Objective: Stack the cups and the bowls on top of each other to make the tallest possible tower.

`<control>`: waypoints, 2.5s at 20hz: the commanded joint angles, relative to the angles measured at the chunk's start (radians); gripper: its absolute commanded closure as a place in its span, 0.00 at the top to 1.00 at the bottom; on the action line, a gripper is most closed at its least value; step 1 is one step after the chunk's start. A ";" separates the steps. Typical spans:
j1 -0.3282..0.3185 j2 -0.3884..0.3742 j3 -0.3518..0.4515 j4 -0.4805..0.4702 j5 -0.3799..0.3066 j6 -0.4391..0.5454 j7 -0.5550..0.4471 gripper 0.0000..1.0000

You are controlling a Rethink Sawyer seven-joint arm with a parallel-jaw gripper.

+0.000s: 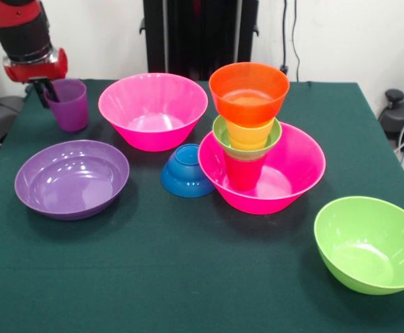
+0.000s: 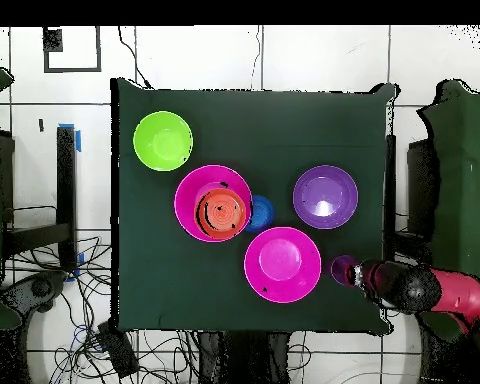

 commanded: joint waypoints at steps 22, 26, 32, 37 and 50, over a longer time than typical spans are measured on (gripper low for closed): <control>0.528 -0.472 -0.070 0.049 0.345 0.276 0.154 0.00; 0.559 -0.503 -0.091 0.045 0.395 0.302 0.139 0.00; 0.577 -0.539 -0.100 0.020 0.452 0.384 0.077 0.00; 0.573 -0.565 -0.097 0.003 0.493 0.439 0.043 0.00; 0.650 -0.488 -0.113 -0.018 0.601 0.333 0.168 0.00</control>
